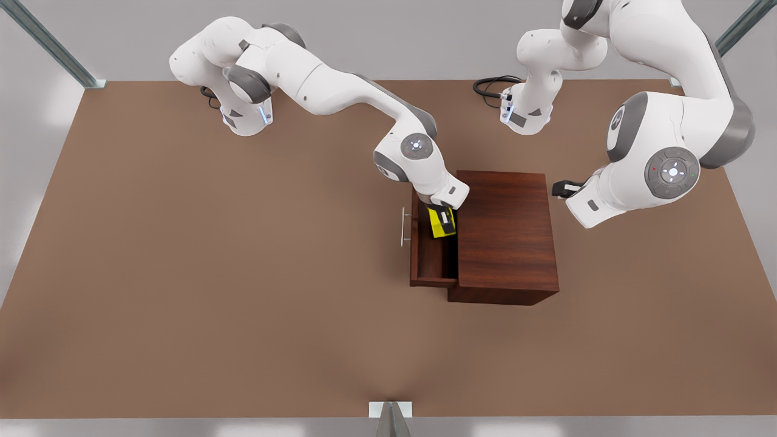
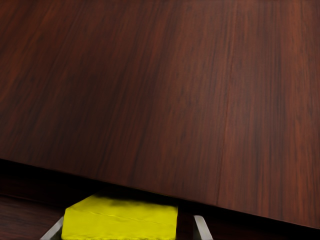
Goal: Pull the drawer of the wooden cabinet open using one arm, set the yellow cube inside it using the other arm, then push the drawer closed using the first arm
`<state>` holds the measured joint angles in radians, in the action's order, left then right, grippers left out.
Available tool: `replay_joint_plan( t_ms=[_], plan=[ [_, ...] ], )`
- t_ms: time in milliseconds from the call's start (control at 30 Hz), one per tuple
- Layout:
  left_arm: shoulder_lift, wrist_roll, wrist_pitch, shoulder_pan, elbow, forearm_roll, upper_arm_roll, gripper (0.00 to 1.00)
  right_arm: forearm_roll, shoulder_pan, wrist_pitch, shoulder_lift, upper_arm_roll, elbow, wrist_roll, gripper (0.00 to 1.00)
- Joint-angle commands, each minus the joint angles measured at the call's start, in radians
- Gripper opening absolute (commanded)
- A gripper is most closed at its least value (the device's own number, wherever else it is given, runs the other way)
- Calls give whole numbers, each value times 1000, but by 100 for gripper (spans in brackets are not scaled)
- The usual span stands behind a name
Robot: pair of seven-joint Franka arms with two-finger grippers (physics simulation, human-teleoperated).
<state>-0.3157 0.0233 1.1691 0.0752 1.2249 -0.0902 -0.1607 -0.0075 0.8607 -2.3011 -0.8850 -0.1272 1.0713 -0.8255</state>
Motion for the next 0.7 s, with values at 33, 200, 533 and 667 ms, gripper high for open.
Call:
replay_joint_plan(
  t_ms=[33,200,533,667],
  plan=[
    [1,-8,0,0,-1,-2,0,100,4,0,-9,0,1,-5,95,100],
    [9,117,61,12,31,53,0,56,4,-83,173,113,-5,-1,37,100],
    [-304,2081,578,506,-45,144,-34,21,-140,-407,1292,458,391,-94,660,100],
    [-441,2652,768,663,-200,43,-31,21,-135,-612,1292,709,106,117,919,100]
  ],
)
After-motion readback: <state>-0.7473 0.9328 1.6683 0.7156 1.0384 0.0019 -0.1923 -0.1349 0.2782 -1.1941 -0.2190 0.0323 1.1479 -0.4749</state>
